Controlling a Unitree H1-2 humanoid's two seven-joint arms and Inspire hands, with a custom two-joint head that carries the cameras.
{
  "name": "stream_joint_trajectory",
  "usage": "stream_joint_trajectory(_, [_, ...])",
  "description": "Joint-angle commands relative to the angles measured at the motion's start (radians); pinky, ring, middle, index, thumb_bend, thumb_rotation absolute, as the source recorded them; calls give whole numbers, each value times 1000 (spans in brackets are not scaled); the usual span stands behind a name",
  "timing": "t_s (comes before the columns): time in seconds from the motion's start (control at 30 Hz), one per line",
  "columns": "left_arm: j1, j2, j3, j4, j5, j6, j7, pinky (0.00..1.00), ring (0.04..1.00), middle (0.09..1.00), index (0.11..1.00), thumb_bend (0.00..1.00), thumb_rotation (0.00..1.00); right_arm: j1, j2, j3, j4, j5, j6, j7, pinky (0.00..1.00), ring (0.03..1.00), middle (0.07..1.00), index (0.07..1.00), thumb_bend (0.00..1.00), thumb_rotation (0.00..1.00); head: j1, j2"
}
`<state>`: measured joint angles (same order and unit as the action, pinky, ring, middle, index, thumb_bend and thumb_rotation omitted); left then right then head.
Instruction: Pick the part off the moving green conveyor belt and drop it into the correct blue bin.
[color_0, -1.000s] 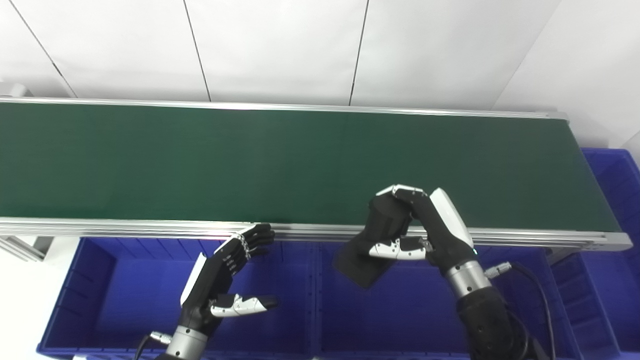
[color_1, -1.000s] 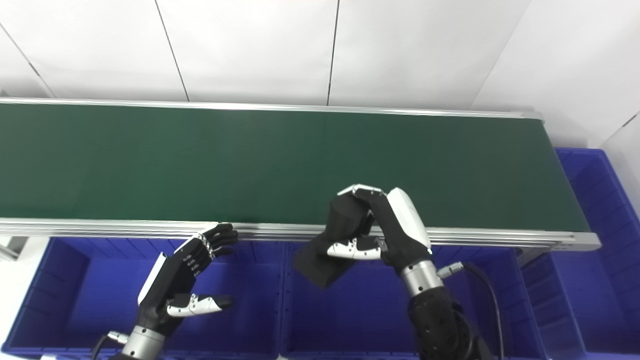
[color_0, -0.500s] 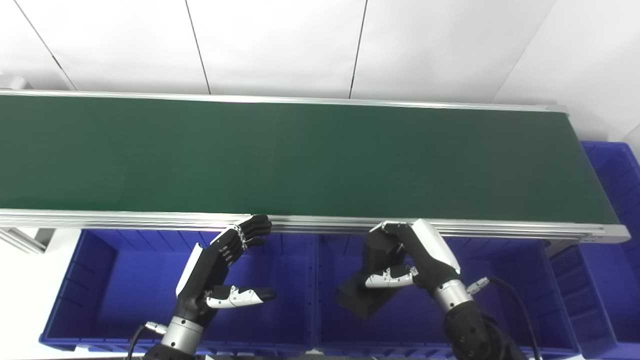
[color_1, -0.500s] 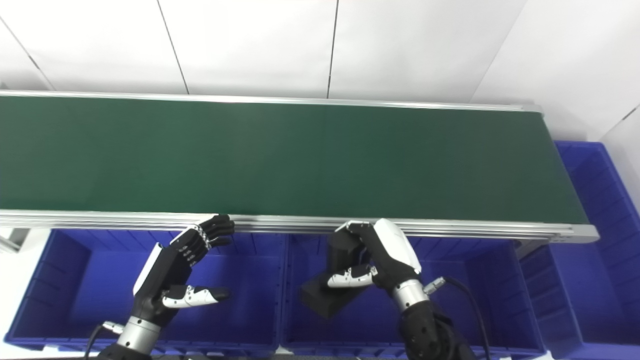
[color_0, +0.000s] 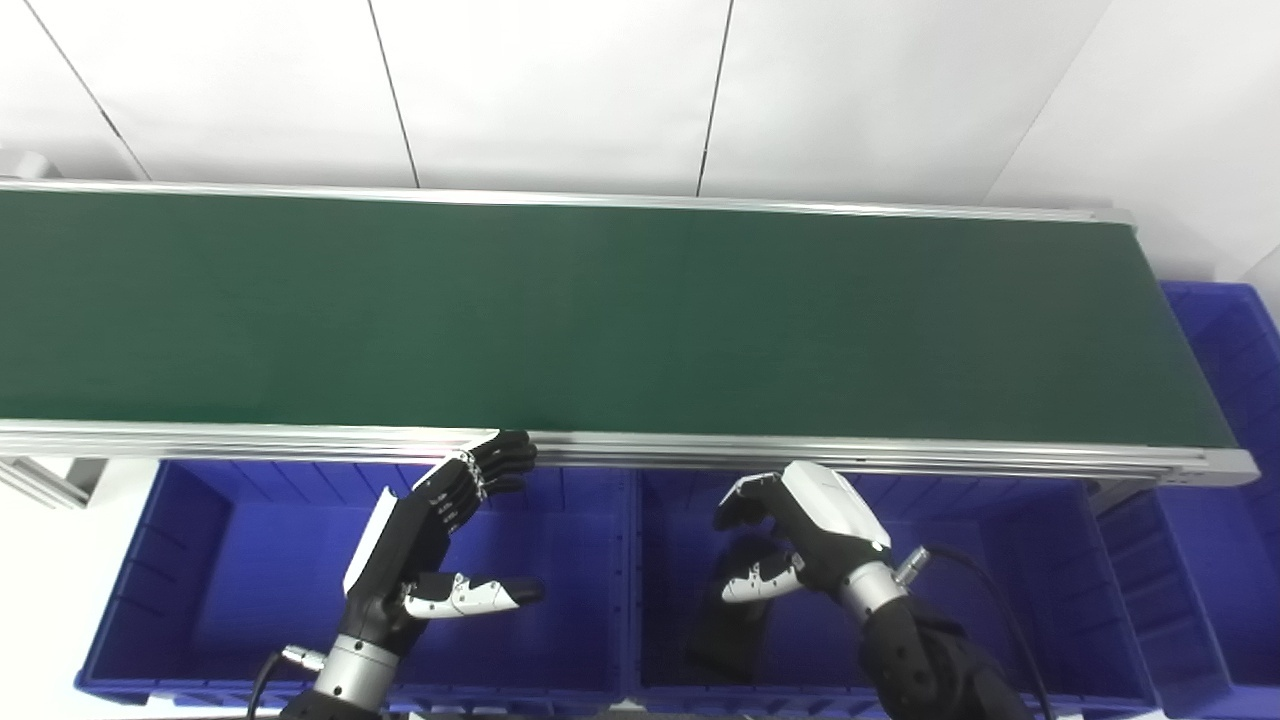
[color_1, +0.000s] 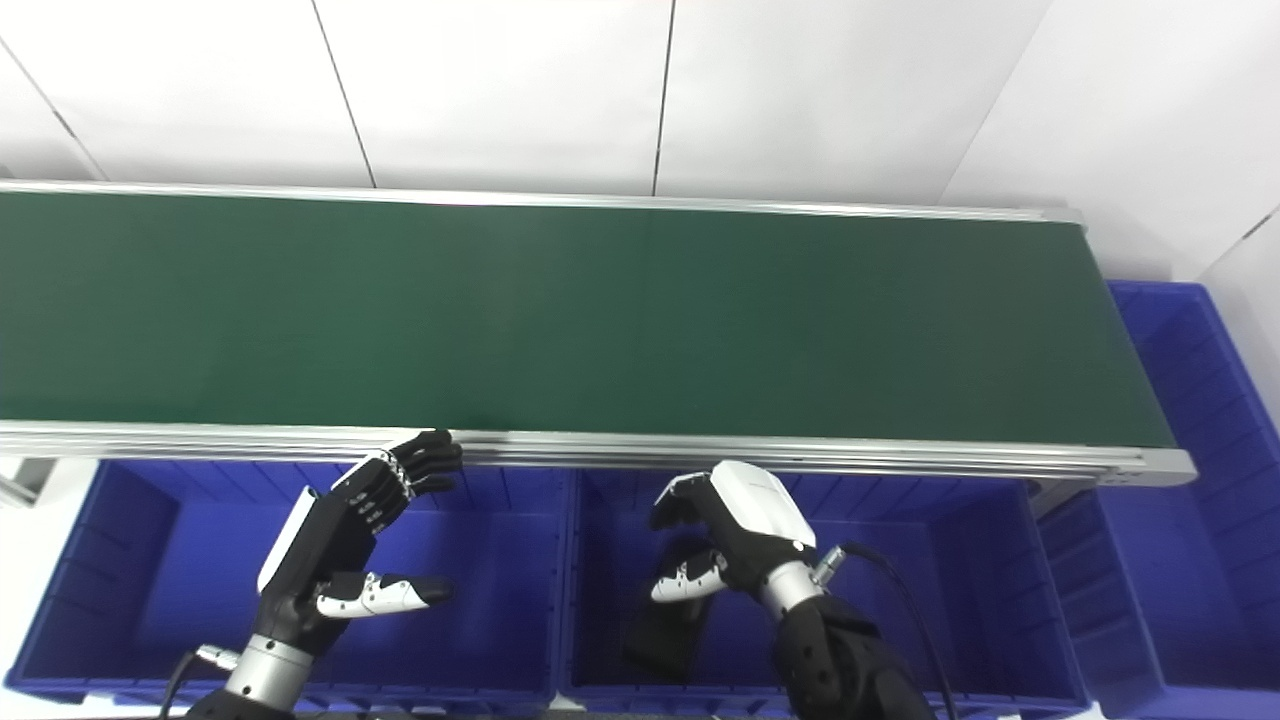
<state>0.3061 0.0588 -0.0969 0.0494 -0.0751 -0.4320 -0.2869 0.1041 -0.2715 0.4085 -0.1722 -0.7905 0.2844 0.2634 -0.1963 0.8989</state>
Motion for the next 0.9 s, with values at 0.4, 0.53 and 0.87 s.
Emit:
stream_joint_trajectory(0.4, [-1, 35, -13, -43, -6, -28, -1, 762, 800, 798, 800, 902, 261, 186, 79, -145, -142, 432, -304, -163, 804, 940, 992, 1000, 956, 462, 14, -9])
stream_joint_trajectory(0.53, [-8, 42, -23, -39, -17, -17, -6, 773, 809, 804, 802, 903, 248, 214, 88, -160, -130, 577, -347, -133, 830, 934, 982, 1000, 957, 454, 30, -17])
stream_joint_trajectory(0.87, [-18, 39, -33, -32, 3, -10, 9, 771, 817, 818, 806, 891, 252, 223, 83, -169, -109, 700, -335, -82, 853, 910, 937, 1000, 933, 385, 52, -28])
